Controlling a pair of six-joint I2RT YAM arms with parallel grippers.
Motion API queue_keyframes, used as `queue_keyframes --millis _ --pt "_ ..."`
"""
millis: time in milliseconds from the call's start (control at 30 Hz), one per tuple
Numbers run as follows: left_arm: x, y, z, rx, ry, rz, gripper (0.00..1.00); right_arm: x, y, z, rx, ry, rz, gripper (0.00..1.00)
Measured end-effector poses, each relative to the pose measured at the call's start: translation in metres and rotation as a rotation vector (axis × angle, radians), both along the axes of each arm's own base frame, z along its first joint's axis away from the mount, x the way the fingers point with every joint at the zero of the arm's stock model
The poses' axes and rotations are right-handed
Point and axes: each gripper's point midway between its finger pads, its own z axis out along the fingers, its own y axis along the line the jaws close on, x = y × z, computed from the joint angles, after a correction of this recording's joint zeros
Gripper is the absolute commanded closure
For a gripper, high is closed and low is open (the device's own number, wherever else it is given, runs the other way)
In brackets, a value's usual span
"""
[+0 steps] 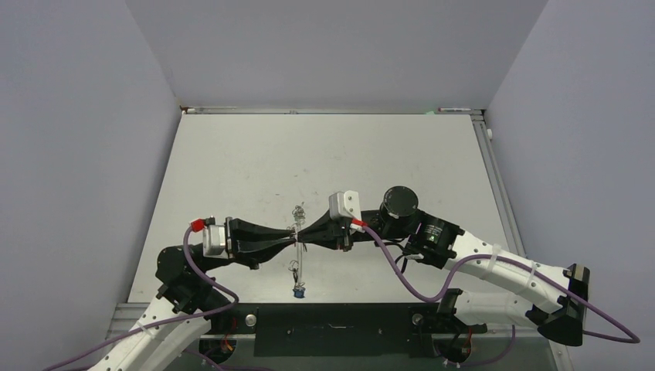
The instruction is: Put the keys on the keyring
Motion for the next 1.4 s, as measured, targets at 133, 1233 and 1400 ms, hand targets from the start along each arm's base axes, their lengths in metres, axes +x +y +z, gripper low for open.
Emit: queue_keyframes --millis 133,1233,1400 --pt "0.004 0.0 -0.006 0.036 -0.022 0.025 0.55 0.003 -0.001 -0.01 -0.04 0.004 -0.008 0.95" --pt "0.031 0.005 -0.059 0.324 -0.035 0.171 0.65 0.043 -0.046 -0.099 -0.792 0.232 -0.314 0.95" --pt "0.031 0.001 -0.066 0.357 -0.013 0.14 0.66 0.025 -0.049 -0.104 -0.836 0.22 -0.26 0.95"
